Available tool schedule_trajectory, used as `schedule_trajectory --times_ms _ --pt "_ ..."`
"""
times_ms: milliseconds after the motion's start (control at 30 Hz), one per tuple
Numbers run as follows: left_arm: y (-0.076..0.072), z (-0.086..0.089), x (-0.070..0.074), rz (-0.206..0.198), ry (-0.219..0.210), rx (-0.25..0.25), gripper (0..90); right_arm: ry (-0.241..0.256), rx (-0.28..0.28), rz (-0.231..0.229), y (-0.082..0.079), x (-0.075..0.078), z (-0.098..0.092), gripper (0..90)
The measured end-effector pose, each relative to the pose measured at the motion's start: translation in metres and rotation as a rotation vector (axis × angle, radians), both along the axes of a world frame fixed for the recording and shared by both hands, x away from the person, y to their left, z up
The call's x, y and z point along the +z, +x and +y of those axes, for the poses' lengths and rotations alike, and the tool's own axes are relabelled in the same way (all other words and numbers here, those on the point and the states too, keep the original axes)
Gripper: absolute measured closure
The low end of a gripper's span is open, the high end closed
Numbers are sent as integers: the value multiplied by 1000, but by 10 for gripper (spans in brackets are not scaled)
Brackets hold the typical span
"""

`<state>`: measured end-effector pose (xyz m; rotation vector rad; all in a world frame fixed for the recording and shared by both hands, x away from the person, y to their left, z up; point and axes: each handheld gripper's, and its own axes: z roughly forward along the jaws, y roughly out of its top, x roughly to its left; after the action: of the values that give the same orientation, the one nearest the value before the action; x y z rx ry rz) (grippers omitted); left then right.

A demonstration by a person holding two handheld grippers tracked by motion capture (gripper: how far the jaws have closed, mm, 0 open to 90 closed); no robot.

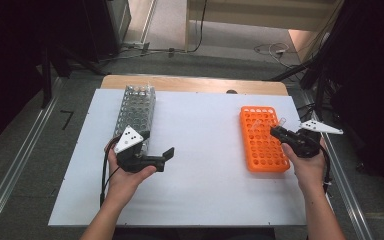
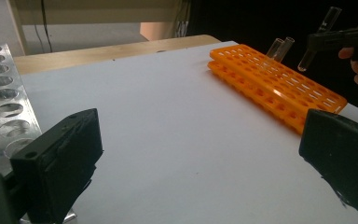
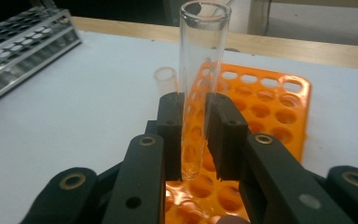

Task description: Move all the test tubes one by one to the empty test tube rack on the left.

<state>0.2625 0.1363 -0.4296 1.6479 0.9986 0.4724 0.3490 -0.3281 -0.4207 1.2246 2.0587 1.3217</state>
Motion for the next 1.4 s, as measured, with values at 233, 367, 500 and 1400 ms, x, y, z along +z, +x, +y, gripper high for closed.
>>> schedule_trajectory --times_ms 233,367,500,1400 --pt "-1 -3 2 -6 1 -9 0 11 73 0 -8 8 26 741" --pt "-2 -5 4 -10 2 -14 0 2 114 0 -13 11 43 741" --pt "-3 -7 4 -14 0 -21 0 4 155 7 -17 12 57 741" --pt "-10 -26 11 -20 -5 -91 0 -20 376 27 -46 1 134 741"
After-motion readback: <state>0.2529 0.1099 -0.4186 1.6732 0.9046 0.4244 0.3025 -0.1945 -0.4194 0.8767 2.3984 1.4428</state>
